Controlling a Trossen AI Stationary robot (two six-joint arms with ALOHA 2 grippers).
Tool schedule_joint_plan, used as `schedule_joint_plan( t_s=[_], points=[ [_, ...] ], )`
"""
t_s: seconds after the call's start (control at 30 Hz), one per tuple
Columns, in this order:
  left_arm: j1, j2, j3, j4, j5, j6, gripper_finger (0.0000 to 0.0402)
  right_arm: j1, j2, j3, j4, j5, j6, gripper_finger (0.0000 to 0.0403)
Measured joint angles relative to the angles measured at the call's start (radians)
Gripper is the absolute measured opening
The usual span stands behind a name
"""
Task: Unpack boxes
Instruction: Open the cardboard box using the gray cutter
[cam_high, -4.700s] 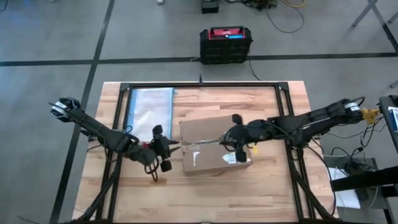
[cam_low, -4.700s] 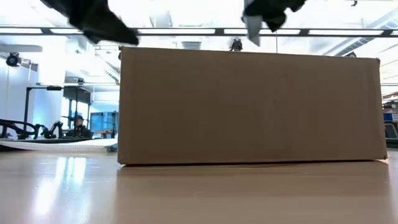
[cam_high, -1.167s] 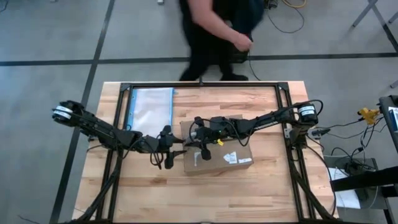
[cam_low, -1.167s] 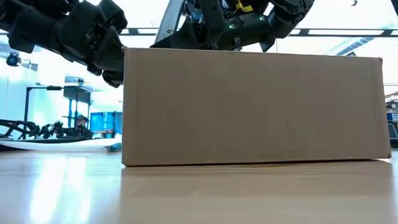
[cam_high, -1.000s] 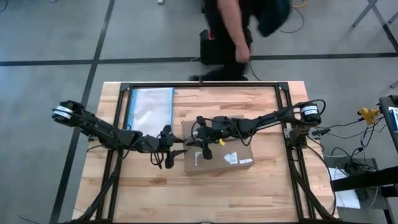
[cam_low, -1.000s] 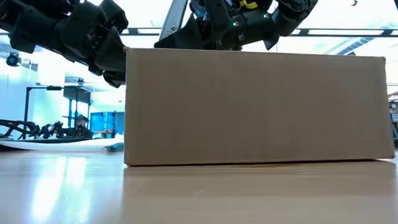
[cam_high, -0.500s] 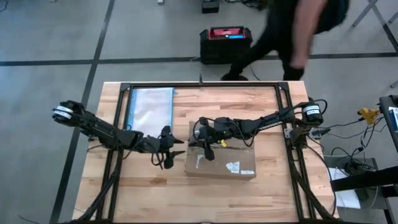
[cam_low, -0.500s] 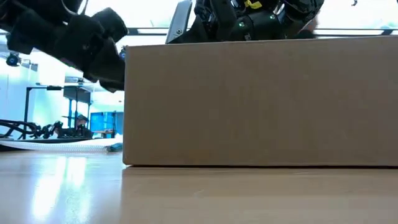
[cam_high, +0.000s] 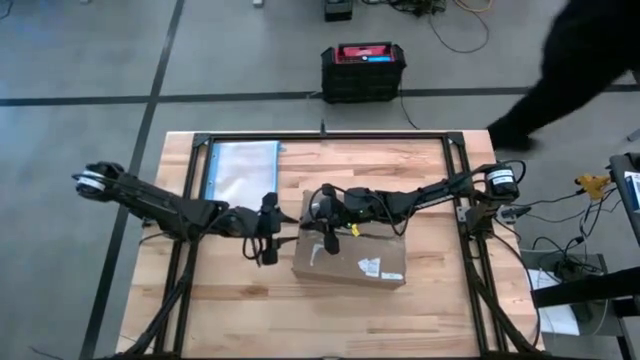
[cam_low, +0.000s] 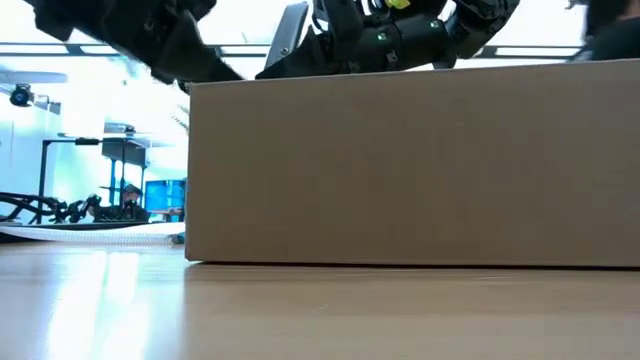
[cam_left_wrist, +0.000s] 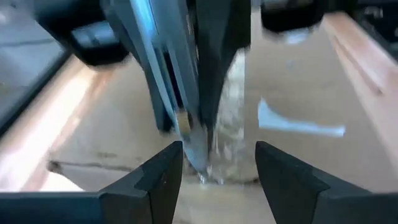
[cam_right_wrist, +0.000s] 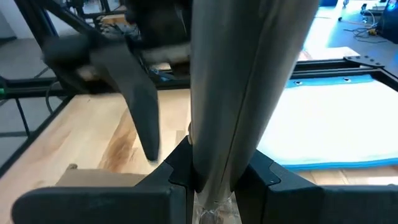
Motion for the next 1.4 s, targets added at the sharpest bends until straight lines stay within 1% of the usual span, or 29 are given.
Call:
schedule_joint_plan(
  t_s=[0.1, 0.23, 0.3, 0.5, 0.6, 0.7, 0.83, 1.07, 1.2, 1.4],
  points=[
    [0.063, 0.000, 0.001, 0.021, 0.059, 0.038, 0.0194, 0.004, -0.001, 0.001, 0.002, 0.001, 0.003, 0.0056],
    [0.145, 0.019, 0.000, 0.044, 0.243, 0.057, 0.0196, 0.009, -0.001, 0.001, -0.001, 0.008, 0.009, 0.0056],
    [0.154, 0.033, 0.000, 0.059, 0.271, 0.075, 0.0194, 0.013, -0.001, 0.001, -0.002, 0.028, 0.008, 0.0056],
    [0.155, 0.078, -0.001, 0.083, 0.289, 0.093, 0.0187, 0.020, -0.001, 0.000, -0.005, 0.048, 0.026, 0.0056],
    [0.155, 0.101, -0.001, 0.085, 0.291, 0.093, 0.0185, 0.031, -0.001, 0.000, -0.011, 0.092, 0.028, 0.0056],
    [0.155, 0.118, -0.001, 0.092, 0.293, 0.093, 0.0187, 0.036, -0.001, 0.004, -0.022, 0.104, 0.032, 0.0056],
    [0.155, 0.140, 0.000, 0.103, 0.294, 0.087, 0.0191, 0.045, -0.001, 0.005, -0.047, 0.147, 0.037, 0.0056],
    [0.156, 0.145, -0.025, 0.107, 0.285, 0.060, 0.0186, 0.060, -0.001, 0.004, -0.058, 0.154, 0.053, 0.0056],
    [0.156, 0.144, -0.037, 0.109, 0.283, 0.043, 0.0183, 0.072, -0.001, 0.003, -0.060, 0.176, 0.050, 0.0056],
    [0.156, 0.144, -0.041, 0.112, 0.281, 0.037, 0.0190, 0.081, -0.002, 0.002, -0.101, 0.198, 0.034, 0.0056]
  ],
)
